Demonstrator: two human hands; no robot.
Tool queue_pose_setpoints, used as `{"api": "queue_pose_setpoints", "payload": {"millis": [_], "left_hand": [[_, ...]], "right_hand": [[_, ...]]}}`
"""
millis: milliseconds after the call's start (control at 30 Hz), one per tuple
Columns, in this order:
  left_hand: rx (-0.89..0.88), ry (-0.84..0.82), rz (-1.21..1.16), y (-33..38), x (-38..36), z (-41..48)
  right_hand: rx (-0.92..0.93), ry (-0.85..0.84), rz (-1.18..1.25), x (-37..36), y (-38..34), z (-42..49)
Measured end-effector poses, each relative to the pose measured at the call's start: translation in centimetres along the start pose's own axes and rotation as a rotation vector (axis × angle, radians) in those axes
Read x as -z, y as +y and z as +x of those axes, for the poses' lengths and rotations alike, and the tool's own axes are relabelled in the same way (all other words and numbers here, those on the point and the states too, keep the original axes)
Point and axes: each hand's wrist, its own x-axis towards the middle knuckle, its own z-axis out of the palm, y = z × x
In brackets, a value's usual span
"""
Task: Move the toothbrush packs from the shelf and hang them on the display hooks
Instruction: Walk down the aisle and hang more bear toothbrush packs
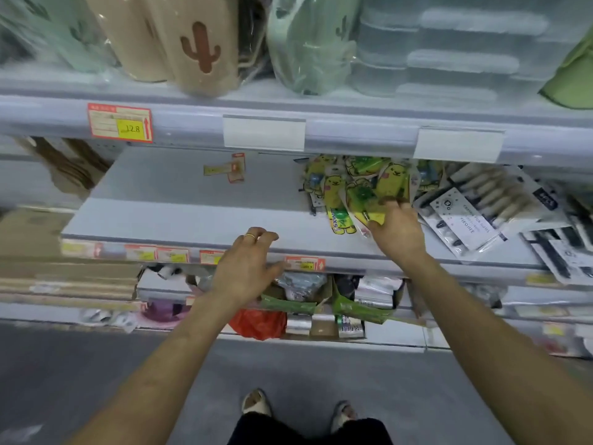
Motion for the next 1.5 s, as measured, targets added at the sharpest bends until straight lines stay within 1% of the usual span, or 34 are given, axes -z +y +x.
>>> {"api": "queue_pose_setpoints", "payload": {"millis": [100,200,400,467,567,600,700,800,900,967,1033,1100,1167,1233,1300,1367,1433,1500], "left_hand": [[0.002,0.007,-0.045,-0.8,0.2,0.8],[0.019,-0.005,-0.057,-0.8,-0.1,1.3],[0.009,-0.009,-0.064,0.4,-1.5,1.8],[-0.001,-0.009,-0.068,0.9,-1.9,2.1],[-0.041,-0.007,-0.088,1.7,-2.2,2.9],[-0.063,-0.003,-0.093,2.1,-2.3,3.1],[-0.155,0.038,-0.103,3.1,-2.1,4.1],[-0.316,0.15,-0.04,4.3,-1.4,5.3],[-0.431,0.208,0.02,5.3,-0.5,6.5],[-0.46,0.161,0.046,5.9,0.1,7.0],[-0.468,0.034,0.025,6.3,0.5,7.2],[-0.413,-0.124,-0.035,6.5,0.8,7.0],[-0.364,-0.196,-0.073,6.2,0.6,6.5],[-0.332,-0.198,-0.113,5.8,0.3,5.9],[-0.278,-0.199,-0.146,5.1,0.0,5.2],[-0.213,-0.193,-0.193,4.2,-0.3,4.7],[-0.147,-0.173,-0.256,3.2,-0.6,4.1],[-0.086,-0.154,-0.34,2.4,-0.8,3.5]], "right_hand": [[-0.086,-0.005,0.016,-1.0,1.1,0.7],[-0.099,-0.01,0.062,-1.6,2.0,1.0],[-0.135,0.009,0.238,-1.4,2.9,1.3],[-0.162,0.014,0.36,-1.3,3.4,1.5],[-0.208,-0.041,0.64,-1.0,4.2,1.5],[-0.199,-0.054,0.694,-1.0,4.5,1.5],[-0.088,-0.092,0.72,0.0,4.6,1.3],[0.014,-0.143,0.725,2.0,3.9,0.9],[0.146,-0.267,0.641,3.9,2.9,1.0],[0.246,-0.366,0.575,4.9,1.8,1.0],[0.328,-0.43,0.497,5.7,0.7,1.2],[0.394,-0.474,0.446,6.2,-0.5,1.2],[0.432,-0.492,0.411,6.0,-1.3,1.3],[0.428,-0.479,0.456,5.4,-1.4,1.1],[0.353,-0.425,0.595,4.6,-1.0,0.8],[0.242,-0.242,0.654,3.2,0.2,1.0],[0.147,-0.036,0.63,1.3,2.0,1.7],[0.058,0.096,0.551,-0.2,3.5,2.1]]}}
